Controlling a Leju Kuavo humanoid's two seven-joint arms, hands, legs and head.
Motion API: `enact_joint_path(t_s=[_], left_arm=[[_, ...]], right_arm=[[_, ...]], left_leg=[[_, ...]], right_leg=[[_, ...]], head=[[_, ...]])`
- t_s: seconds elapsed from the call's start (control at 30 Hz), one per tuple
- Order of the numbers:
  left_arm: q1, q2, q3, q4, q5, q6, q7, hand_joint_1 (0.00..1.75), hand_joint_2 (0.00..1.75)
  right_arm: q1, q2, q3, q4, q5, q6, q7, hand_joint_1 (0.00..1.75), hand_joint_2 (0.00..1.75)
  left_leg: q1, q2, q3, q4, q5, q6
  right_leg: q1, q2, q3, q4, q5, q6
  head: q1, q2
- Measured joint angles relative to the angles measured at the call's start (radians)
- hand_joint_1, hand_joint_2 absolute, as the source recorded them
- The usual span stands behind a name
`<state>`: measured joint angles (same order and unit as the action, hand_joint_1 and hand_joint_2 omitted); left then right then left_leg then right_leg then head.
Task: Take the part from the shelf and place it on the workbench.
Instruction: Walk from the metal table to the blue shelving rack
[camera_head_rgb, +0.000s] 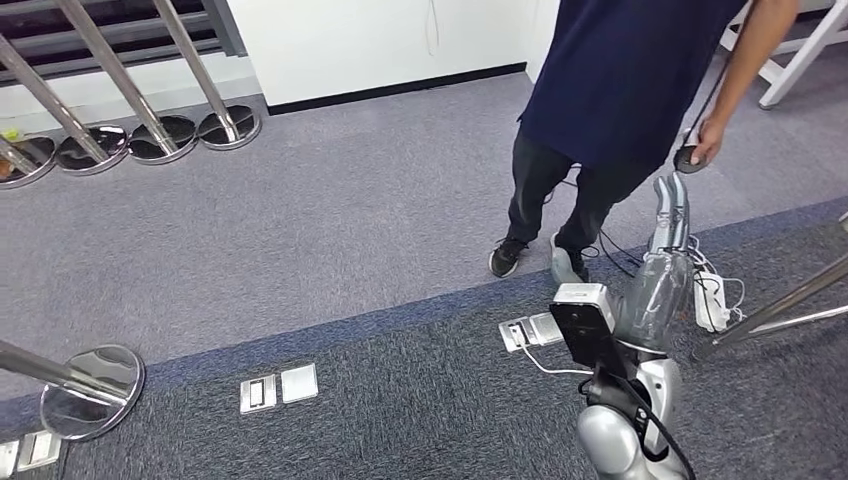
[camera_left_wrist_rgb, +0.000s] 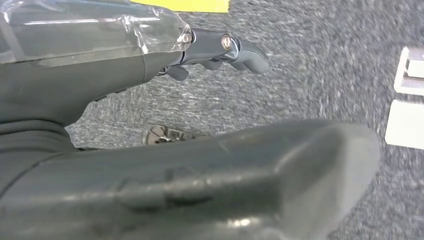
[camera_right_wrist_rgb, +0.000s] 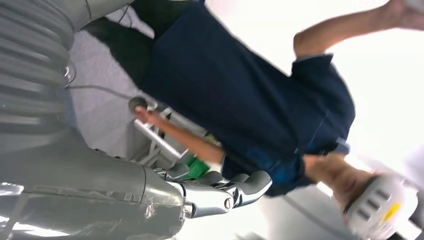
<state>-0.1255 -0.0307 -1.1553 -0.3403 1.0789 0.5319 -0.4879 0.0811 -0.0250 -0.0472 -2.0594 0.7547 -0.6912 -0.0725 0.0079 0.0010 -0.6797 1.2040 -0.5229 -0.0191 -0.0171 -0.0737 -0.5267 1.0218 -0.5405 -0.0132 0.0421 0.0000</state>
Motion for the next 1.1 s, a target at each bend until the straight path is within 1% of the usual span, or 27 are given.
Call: enact_joint_path(t_s=[0.07, 0.1, 0.13, 0.2, 0.23, 0.27, 0.3, 0.33, 0.37, 0.4, 0.43, 0.47, 0.5, 0.53, 0.57, 0.6, 0.63, 0.7, 0.73, 0.77, 0.83, 0.9, 0.93, 0.97, 1.0, 1.03, 1.1], left_arm=[[-0.001, 0.0, 0.0, 0.0, 0.0, 0.0, 0.0, 0.0, 0.0], [-0.001, 0.0, 0.0, 0.0, 0.0, 0.0, 0.0, 0.0, 0.0], [-0.001, 0.0, -0.001, 0.0, 0.001, 0.0, 0.0, 0.0, 0.0], [0.002, 0.0, -0.001, 0.0, 0.003, 0.001, 0.0, 0.0, 0.0], [0.003, 0.0, -0.001, 0.0, 0.004, 0.002, 0.0, 0.0, 0.0], [0.004, 0.0, -0.001, 0.0, 0.005, 0.003, -0.001, 0.0, 0.0], [0.004, 0.0, -0.001, 0.0, 0.006, 0.003, -0.001, 0.0, 0.0], [0.004, 0.0, -0.001, 0.0, 0.007, 0.003, -0.002, 0.0, 0.0], [0.003, 0.0, -0.001, 0.0, 0.008, 0.003, -0.002, 0.0, 0.0], [0.004, 0.0, -0.001, 0.0, 0.009, 0.003, -0.002, 0.0, 0.0], [0.004, 0.0, -0.001, 0.0, 0.009, 0.003, -0.002, 0.0, 0.0], [0.004, 0.0, -0.001, 0.0, 0.01, 0.003, -0.002, 0.0, 0.0], [0.004, -0.001, -0.001, 0.0, 0.011, 0.003, -0.002, 0.0, 0.0], [0.004, -0.001, -0.001, 0.0, 0.011, 0.003, -0.002, 0.0, 0.0], [0.004, -0.001, -0.001, 0.0, 0.012, 0.003, -0.001, 0.0, 0.0], [0.004, -0.001, -0.001, 0.0, 0.013, 0.003, -0.001, 0.0, 0.0], [0.004, -0.001, -0.001, 0.0, 0.014, 0.003, -0.001, 0.0, 0.0], [0.006, -0.001, -0.002, 0.0, 0.018, 0.003, -0.001, 0.0, 0.0], [0.006, -0.002, -0.002, 0.0, 0.019, 0.003, -0.001, 0.0, 0.0], [0.006, -0.002, -0.002, 0.0, 0.021, 0.003, -0.001, 0.0, 0.0], [0.006, -0.002, -0.002, 0.0, 0.023, 0.003, 0.0, 0.0, 0.0], [0.007, -0.002, -0.003, 0.0, 0.024, 0.003, 0.0, 0.0, 0.0], [0.008, -0.002, -0.004, 0.0, 0.025, 0.003, 0.0, 0.0, 0.0], [0.009, -0.002, -0.005, 0.0, 0.026, 0.003, 0.0, 0.0, 0.0], [0.01, -0.002, -0.006, 0.0, 0.027, 0.003, 0.0, 0.0, 0.0], [0.01, -0.002, -0.007, 0.0, 0.029, 0.003, 0.0, 0.0, 0.0], [0.009, -0.002, -0.009, 0.0, 0.031, 0.003, 0.001, 0.0, 0.0]], right_arm=[[-0.001, -0.002, 0.0, 0.005, -0.001, 0.0, 0.0, 0.0, 1.75], [-0.003, -0.003, 0.001, 0.008, -0.003, 0.0, 0.0, 0.0, 1.75], [-0.004, -0.003, 0.001, 0.01, -0.006, 0.0, 0.001, 0.0, 1.75], [-0.008, -0.005, 0.001, 0.016, -0.013, 0.0, 0.004, 0.0, 1.75], [-0.011, -0.007, 0.001, 0.02, -0.017, 0.0, 0.007, 0.0, 1.75], [-0.015, -0.009, 0.001, 0.024, -0.02, 0.0, 0.011, 0.0, 1.75], [-0.018, -0.013, 0.001, 0.029, -0.024, 0.0, 0.017, 0.0, 1.75], [-0.02, -0.016, 0.001, 0.035, -0.027, 0.0, 0.026, 0.0, 1.75], [-0.019, -0.02, 0.001, 0.041, -0.03, 0.0, 0.037, 0.0, 1.75], [-0.017, -0.023, 0.001, 0.049, -0.033, 0.0, 0.05, 0.0, 1.75], [-0.015, -0.026, 0.0, 0.057, -0.037, 0.0, 0.062, 0.0, 1.75], [-0.013, -0.031, -0.002, 0.065, -0.042, 0.0, 0.074, 0.0, 1.75], [-0.013, -0.036, -0.006, 0.073, -0.048, 0.0, 0.085, 0.0, 1.75], [-0.012, -0.04, -0.01, 0.082, -0.055, 0.0, 0.095, 0.0, 1.75], [-0.011, -0.044, -0.015, 0.092, -0.063, 0.0, 0.105, 0.0, 1.75], [-0.007, -0.049, -0.022, 0.105, -0.073, 0.0, 0.116, 0.0, 1.75], [-0.002, -0.053, -0.03, 0.12, -0.086, 0.0, 0.124, 0.0, 1.75], [0.008, -0.06, -0.048, 0.154, -0.121, 0.0, 0.133, 0.0, 1.75], [0.012, -0.062, -0.061, 0.179, -0.152, 0.0, 0.129, 0.0, 1.75], [0.017, -0.063, -0.074, 0.205, -0.189, 0.0, 0.119, 0.0, 1.75], [0.032, -0.065, -0.105, 0.26, -0.262, 0.0, 0.091, 0.0, 1.75], [0.045, -0.066, -0.127, 0.3, -0.293, 0.0, 0.073, 0.0, 1.75], [0.047, -0.067, -0.135, 0.319, -0.299, 0.0, 0.072, 0.0, 1.75], [0.048, -0.067, -0.144, 0.338, -0.306, 0.0, 0.076, 0.0, 1.75], [0.048, -0.067, -0.152, 0.358, -0.314, 0.0, 0.086, 0.0, 1.75], [0.049, -0.067, -0.16, 0.382, -0.328, 0.0, 0.097, 0.0, 1.75], [0.051, -0.068, -0.176, 0.434, -0.37, -0.001, 0.107, 0.0, 1.75]], left_leg=[[-0.009, 0.037, 0.061, -0.12, 0.04, 0.011], [-0.015, 0.05, 0.074, -0.151, 0.045, 0.017], [-0.02, 0.054, 0.076, -0.161, 0.041, 0.022], [-0.02, 0.036, 0.075, -0.169, 0.045, 0.03], [-0.018, 0.027, 0.078, -0.175, 0.047, 0.036], [-0.014, 0.018, 0.081, -0.182, 0.051, 0.041], [-0.01, 0.01, 0.085, -0.187, 0.053, 0.045], [-0.009, 0.001, 0.085, -0.189, 0.054, 0.048], [-0.009, -0.008, 0.085, -0.189, 0.054, 0.05], [-0.009, -0.02, 0.085, -0.188, 0.054, 0.051], [-0.009, -0.033, 0.085, -0.187, 0.053, 0.051], [-0.008, -0.046, 0.086, -0.184, 0.053, 0.05], [-0.007, -0.06, 0.086, -0.181, 0.051, 0.048], [-0.005, -0.073, 0.085, -0.177, 0.049, 0.045], [-0.005, -0.085, 0.081, -0.169, 0.047, 0.04], [-0.005, -0.096, 0.077, -0.163, 0.046, 0.035], [-0.004, -0.106, 0.073, -0.16, 0.047, 0.03], [0.0, -0.122, 0.067, -0.16, 0.049, 0.019], [0.0, -0.114, 0.064, -0.153, 0.045, 0.015], [-0.001, -0.094, 0.055, -0.13, 0.03, 0.011], [-0.006, -0.039, 0.011, -0.028, -0.026, 0.006], [-0.006, -0.017, -0.047, 0.096, -0.077, 0.003], [-0.005, -0.013, -0.058, 0.12, -0.079, 0.004], [-0.006, -0.011, -0.049, 0.107, -0.063, 0.007], [-0.008, -0.006, -0.021, 0.054, -0.032, 0.012], [-0.011, 0.009, 0.017, -0.021, 0.0, 0.02], [-0.025, 0.046, 0.075, -0.137, 0.032, 0.033]], right_leg=[[0.003, -0.021, 0.009, 0.0, -0.007, 0.006], [0.005, -0.03, 0.012, 0.0, -0.01, 0.01], [0.007, -0.039, 0.014, -0.002, -0.012, 0.014], [0.008, -0.054, 0.02, -0.005, -0.016, 0.022], [0.007, -0.043, 0.021, 0.001, -0.026, 0.027], [0.006, -0.022, 0.014, 0.023, -0.044, 0.03], [0.003, 0.008, -0.005, 0.068, -0.071, 0.033], [0.002, 0.039, -0.035, 0.132, -0.103, 0.035], [0.002, 0.056, -0.071, 0.201, -0.131, 0.036], [0.001, 0.065, -0.101, 0.255, -0.144, 0.037], [0.001, 0.069, -0.116, 0.274, -0.136, 0.038], [-0.001, 0.072, -0.112, 0.253, -0.107, 0.039], [-0.004, 0.077, -0.091, 0.194, -0.064, 0.04], [-0.008, 0.095, -0.063, 0.127, -0.03, 0.041], [-0.011, 0.114, -0.041, 0.069, -0.007, 0.041], [-0.013, 0.13, -0.027, 0.033, 0.003, 0.039], [-0.012, 0.14, -0.024, 0.022, 0.0, 0.036], [-0.006, 0.125, -0.023, 0.018, 0.003, 0.026], [-0.005, 0.114, -0.021, 0.016, 0.005, 0.02], [-0.005, 0.102, -0.019, 0.013, 0.007, 0.014], [-0.003, 0.075, -0.016, 0.01, 0.007, 0.006], [0.002, 0.047, -0.016, 0.011, 0.004, 0.001], [0.003, 0.034, -0.015, 0.011, 0.002, -0.001], [0.004, 0.022, -0.013, 0.011, 0.0, -0.001], [0.005, 0.011, -0.009, 0.011, -0.003, -0.002], [0.006, 0.0, -0.004, 0.01, -0.007, -0.001], [0.008, -0.018, 0.003, 0.009, -0.013, 0.004]], head=[[0.0, 0.0], [0.001, 0.0], [0.001, 0.0], [0.002, 0.0], [0.002, 0.0], [0.003, 0.0], [0.006, 0.0], [0.009, 0.0], [0.012, 0.0], [0.015, 0.0], [0.016, 0.0], [0.016, 0.0], [0.017, 0.0], [0.018, 0.0], [0.019, 0.0], [0.019, 0.0], [0.018, 0.0], [0.016, 0.0], [0.015, 0.0], [0.012, 0.0], [0.004, 0.0], [0.001, 0.0], [0.0, 0.0], [0.0, 0.0], [0.0, 0.0], [0.0, 0.0], [0.0, 0.0]])
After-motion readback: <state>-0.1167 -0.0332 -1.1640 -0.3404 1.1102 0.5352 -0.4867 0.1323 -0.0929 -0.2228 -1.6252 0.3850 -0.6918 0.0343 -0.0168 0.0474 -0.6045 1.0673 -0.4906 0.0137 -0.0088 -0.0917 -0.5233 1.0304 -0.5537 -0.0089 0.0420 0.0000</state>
